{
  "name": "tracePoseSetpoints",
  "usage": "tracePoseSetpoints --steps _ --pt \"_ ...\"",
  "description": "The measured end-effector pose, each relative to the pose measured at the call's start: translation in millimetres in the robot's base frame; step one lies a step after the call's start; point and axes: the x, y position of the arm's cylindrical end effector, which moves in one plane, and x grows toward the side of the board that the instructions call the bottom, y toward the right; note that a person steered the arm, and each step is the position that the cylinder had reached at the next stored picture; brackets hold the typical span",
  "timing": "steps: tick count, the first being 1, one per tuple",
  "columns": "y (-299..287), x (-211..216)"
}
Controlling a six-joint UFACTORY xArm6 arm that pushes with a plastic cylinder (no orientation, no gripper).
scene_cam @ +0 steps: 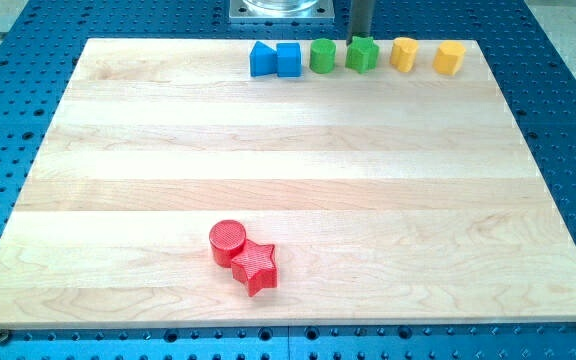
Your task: Move the green star into the red blocks
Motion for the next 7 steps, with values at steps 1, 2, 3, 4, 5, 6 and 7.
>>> tracePoseSetpoints --steps 1,2,3,4,5,6,7 --pt "2.4 38.4" --pt "11.8 60.1" --pt "-38.1 168.4" --pt "-40.4 187.5" --pt "-81.4 149.6" --pt "-22.0 138.6" --pt "20.1 141.6"
